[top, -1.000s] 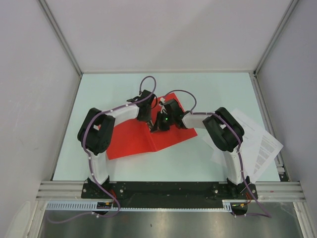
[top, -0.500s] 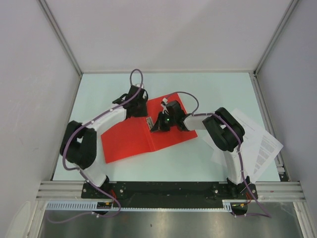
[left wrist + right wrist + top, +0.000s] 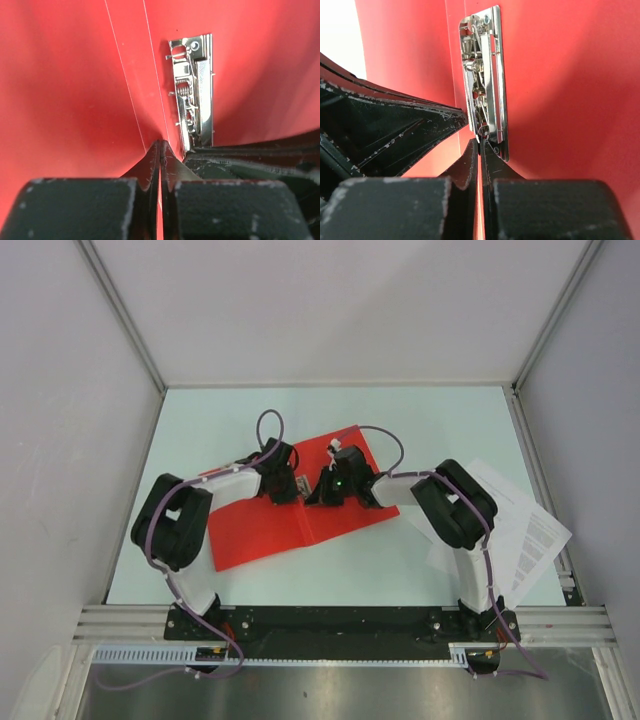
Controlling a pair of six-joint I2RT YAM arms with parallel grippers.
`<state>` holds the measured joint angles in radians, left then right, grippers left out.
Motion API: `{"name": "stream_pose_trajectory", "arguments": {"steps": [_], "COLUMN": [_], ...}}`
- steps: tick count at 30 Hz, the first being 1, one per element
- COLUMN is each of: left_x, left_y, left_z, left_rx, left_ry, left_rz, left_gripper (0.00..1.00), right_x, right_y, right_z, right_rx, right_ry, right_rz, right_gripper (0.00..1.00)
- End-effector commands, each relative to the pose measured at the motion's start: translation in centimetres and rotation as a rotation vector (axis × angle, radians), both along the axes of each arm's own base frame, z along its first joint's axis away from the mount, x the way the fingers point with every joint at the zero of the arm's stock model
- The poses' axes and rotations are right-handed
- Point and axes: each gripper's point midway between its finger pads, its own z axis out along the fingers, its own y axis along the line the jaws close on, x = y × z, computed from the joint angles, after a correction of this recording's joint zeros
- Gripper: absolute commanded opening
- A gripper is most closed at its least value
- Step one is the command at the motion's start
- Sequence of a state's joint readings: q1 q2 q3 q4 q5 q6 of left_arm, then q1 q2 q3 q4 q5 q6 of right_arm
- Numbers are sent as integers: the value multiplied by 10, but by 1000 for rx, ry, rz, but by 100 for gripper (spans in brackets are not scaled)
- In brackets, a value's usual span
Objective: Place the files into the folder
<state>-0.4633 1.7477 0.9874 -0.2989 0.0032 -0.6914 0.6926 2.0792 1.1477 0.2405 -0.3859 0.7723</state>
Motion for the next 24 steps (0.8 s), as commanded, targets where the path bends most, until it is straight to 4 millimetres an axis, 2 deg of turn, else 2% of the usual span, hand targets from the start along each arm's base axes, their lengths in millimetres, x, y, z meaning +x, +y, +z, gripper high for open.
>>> {"name": "stream_pose_trajectory", "arguments": {"steps": [1, 6, 12, 13, 15, 17, 21, 24], "left_x": [-45, -54, -58, -58, -59, -61, -61, -62], "left_y": [33, 49, 67, 68, 68, 67, 68, 68], "left_z": [-56, -68, -72, -72, -74, -76, -76, -78], "left_rx": [174, 185, 194, 197, 201, 193, 193, 195], "left_ry": [251, 291, 303, 298, 302, 303, 297, 301], "left_rz": [38, 63, 84, 80, 70, 65, 56, 56], "left_gripper": [0, 0, 0, 0, 0, 0, 0, 0], "right_x": [-25, -26, -29, -30, -16, 4, 30, 37], "right_y": [-126, -163, -177, -168, -139, -105, -77, -55], "right_z": [-107, -115, -130, -129, -114, -79, -28, 6], "right_rx": [-627, -823, -909, -866, -728, -564, -340, -183], "right_ry": [110, 80, 86, 98, 37, -43, -68, -84], "right_rz": [-165, -199, -191, -171, -128, -111, -104, -82], "right_gripper": [0, 0, 0, 0, 0, 0, 0, 0]}}
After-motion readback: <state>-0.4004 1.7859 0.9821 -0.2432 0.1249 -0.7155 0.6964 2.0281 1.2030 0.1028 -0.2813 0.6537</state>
